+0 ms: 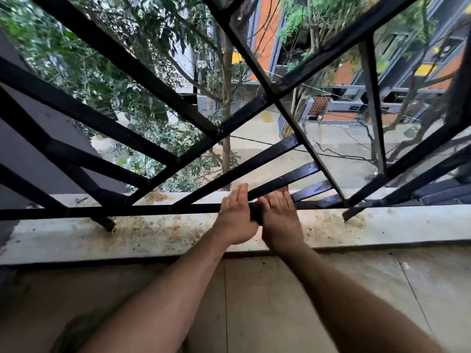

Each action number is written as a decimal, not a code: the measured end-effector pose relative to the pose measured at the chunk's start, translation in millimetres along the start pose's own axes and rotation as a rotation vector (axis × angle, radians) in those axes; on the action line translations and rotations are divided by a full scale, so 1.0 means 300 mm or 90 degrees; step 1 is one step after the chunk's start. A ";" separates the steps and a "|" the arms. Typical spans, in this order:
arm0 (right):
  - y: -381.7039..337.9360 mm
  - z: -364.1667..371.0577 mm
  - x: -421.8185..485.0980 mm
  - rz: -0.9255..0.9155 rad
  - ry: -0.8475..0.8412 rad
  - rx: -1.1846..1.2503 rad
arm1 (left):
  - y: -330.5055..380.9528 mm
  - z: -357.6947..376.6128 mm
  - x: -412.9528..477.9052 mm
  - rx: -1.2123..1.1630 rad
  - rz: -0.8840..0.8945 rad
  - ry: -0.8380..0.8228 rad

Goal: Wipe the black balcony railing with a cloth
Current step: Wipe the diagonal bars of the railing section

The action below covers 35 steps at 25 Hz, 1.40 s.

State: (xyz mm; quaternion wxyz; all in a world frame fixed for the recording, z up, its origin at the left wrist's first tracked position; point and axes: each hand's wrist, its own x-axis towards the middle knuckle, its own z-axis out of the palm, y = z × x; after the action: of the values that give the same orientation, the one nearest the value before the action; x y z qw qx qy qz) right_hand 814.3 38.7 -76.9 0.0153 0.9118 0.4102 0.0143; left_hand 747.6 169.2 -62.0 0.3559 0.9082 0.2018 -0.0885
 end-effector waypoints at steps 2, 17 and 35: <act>0.147 -0.094 0.007 -0.047 0.072 -0.075 | 0.010 -0.012 -0.007 0.008 -0.007 -0.014; 0.187 -0.139 -0.055 0.026 0.075 0.003 | 0.000 -0.115 -0.089 -0.053 -0.074 -0.064; 0.008 0.001 0.009 -0.158 0.040 0.139 | -0.058 -0.151 -0.082 0.239 -0.114 -0.022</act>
State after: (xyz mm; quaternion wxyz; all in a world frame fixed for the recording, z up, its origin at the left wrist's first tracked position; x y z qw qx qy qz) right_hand 817.9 39.2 -77.1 -0.0949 0.8494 0.5191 -0.0037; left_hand 718.8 204.1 -32.0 0.1742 0.9354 0.2555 -0.1716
